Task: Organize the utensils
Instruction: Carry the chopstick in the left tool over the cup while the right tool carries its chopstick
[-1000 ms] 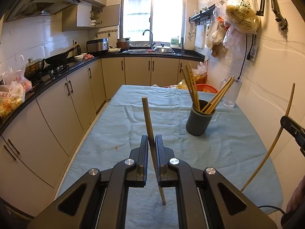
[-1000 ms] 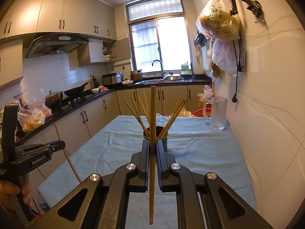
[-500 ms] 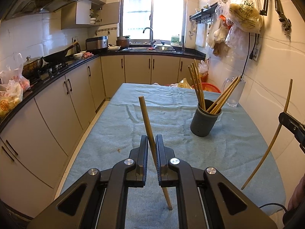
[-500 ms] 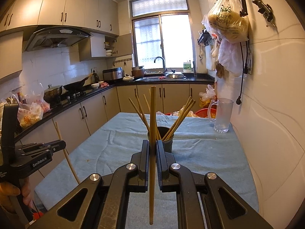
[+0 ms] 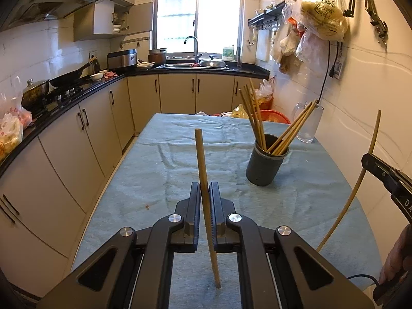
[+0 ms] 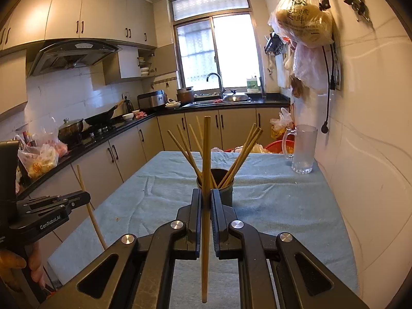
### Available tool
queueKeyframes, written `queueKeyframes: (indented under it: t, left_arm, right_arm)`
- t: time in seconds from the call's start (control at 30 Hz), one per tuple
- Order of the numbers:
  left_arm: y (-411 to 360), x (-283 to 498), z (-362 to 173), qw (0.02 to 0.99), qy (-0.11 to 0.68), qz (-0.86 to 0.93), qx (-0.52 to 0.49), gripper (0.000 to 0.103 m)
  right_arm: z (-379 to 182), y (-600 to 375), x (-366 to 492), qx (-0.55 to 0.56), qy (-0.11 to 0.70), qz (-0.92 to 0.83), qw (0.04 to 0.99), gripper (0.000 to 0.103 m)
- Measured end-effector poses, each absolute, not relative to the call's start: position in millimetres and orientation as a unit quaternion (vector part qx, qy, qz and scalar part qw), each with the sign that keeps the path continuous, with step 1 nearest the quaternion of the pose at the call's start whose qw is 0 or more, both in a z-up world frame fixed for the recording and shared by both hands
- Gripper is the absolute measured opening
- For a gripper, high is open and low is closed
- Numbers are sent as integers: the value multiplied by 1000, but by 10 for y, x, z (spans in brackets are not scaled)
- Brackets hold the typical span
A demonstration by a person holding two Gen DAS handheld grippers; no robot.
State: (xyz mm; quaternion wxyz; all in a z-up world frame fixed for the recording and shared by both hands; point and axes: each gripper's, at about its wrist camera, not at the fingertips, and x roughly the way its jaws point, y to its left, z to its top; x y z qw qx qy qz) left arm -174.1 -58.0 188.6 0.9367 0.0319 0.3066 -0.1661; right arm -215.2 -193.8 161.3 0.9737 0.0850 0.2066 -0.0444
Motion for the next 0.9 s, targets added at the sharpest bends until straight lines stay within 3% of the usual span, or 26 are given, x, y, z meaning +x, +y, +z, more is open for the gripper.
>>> queueKeyframes:
  t: [0.9]
  left_arm:
    - [-990, -1840, 2017, 933, 303, -186, 62, 6]
  right_arm:
    - [1565, -2365, -2300, 146, 194, -44, 969, 8]
